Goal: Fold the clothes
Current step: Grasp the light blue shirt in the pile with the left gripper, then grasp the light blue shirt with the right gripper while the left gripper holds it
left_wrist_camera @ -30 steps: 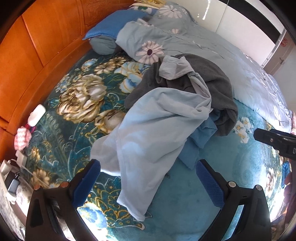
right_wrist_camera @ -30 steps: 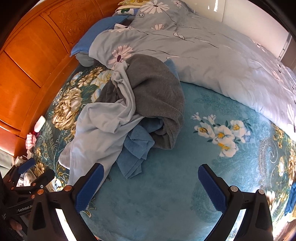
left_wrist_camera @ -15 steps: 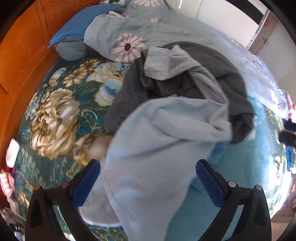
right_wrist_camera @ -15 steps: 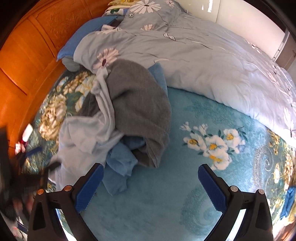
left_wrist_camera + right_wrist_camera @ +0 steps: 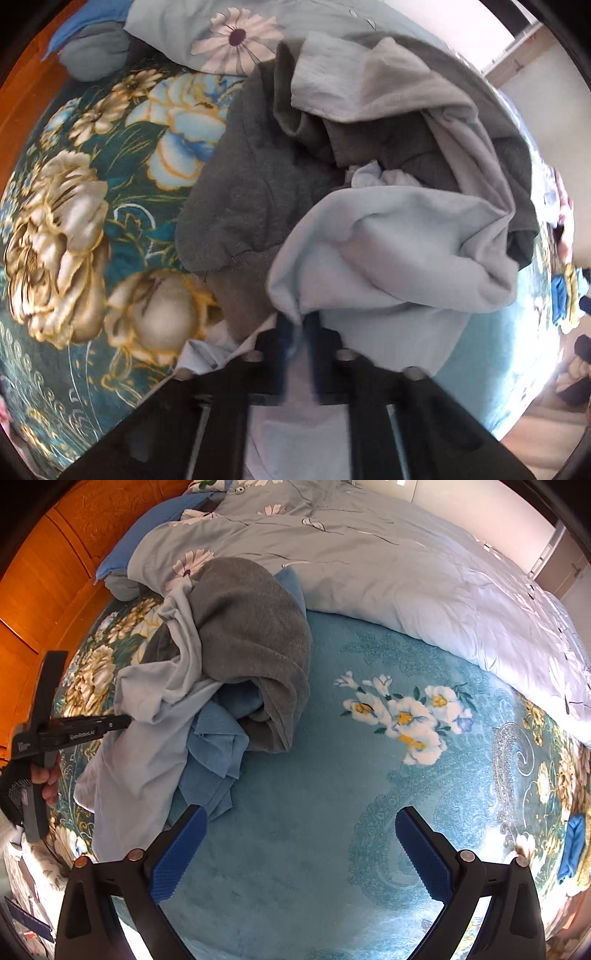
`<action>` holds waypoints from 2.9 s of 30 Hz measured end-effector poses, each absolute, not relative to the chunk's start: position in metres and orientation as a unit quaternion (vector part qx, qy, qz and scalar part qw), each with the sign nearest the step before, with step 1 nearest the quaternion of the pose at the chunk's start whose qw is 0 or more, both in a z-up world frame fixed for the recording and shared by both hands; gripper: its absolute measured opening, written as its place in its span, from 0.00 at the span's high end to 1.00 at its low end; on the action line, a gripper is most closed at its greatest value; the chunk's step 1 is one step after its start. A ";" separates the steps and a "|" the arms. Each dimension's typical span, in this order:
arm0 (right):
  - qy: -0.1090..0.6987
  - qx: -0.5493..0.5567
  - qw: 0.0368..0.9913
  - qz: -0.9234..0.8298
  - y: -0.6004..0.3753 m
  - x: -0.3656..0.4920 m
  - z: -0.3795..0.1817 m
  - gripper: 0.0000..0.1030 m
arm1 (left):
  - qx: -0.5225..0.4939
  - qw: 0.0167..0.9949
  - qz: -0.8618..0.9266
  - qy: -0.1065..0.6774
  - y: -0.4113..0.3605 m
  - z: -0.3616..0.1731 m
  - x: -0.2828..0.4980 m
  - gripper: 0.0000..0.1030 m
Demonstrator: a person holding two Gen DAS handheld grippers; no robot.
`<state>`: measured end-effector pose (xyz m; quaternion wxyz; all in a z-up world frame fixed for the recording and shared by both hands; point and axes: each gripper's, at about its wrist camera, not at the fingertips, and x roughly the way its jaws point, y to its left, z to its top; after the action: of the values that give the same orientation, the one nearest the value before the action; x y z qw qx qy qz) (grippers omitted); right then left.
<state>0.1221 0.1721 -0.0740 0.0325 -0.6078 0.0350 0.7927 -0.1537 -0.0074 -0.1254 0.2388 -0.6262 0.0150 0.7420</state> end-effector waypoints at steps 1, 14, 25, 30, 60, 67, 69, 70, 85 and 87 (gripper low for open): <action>0.036 -0.606 0.034 0.794 0.171 0.122 -0.072 0.00 | -0.620 0.237 0.748 -0.001 -0.011 -0.119 -0.151 0.96; 0.061 -0.576 0.043 0.814 0.153 0.129 -0.043 0.00 | -0.464 0.207 0.854 -0.115 -0.072 0.033 -0.166 0.99; 0.083 -0.543 0.053 0.834 0.155 0.147 -0.011 0.00 | -0.372 0.255 0.888 -0.083 -0.067 0.134 -0.169 0.99; 0.097 -0.523 0.072 0.844 0.168 0.153 0.004 0.00 | -0.300 0.288 0.905 -0.089 -0.059 0.194 -0.167 1.00; 0.062 -0.568 0.004 0.821 0.130 0.081 -0.039 0.00 | -0.593 0.150 0.789 -0.053 -0.063 -0.083 -0.230 0.37; 0.047 -0.581 -0.062 0.810 0.069 0.034 -0.070 0.00 | -0.612 0.165 0.770 -0.067 -0.065 -0.121 -0.254 0.46; 0.038 -0.584 -0.083 0.807 0.053 0.024 -0.079 0.00 | -0.612 0.171 0.768 -0.081 -0.069 -0.126 -0.258 0.69; 0.035 -0.587 -0.094 0.804 0.045 0.019 -0.086 0.00 | -0.611 0.177 0.767 -0.082 -0.070 -0.127 -0.259 0.86; 0.053 -0.644 -0.142 0.750 -0.023 -0.022 -0.186 0.13 | -0.563 0.257 0.772 -0.143 -0.096 -0.067 -0.245 0.94; 0.058 -0.653 -0.137 0.743 -0.022 -0.024 -0.189 0.26 | -0.557 0.259 0.775 -0.149 -0.099 -0.055 -0.240 0.94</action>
<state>-0.0236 -0.0215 -0.1893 -0.1368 -0.6525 0.0583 0.7430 -0.2396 -0.0987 -0.0553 0.2593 -0.5574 -0.1485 0.7746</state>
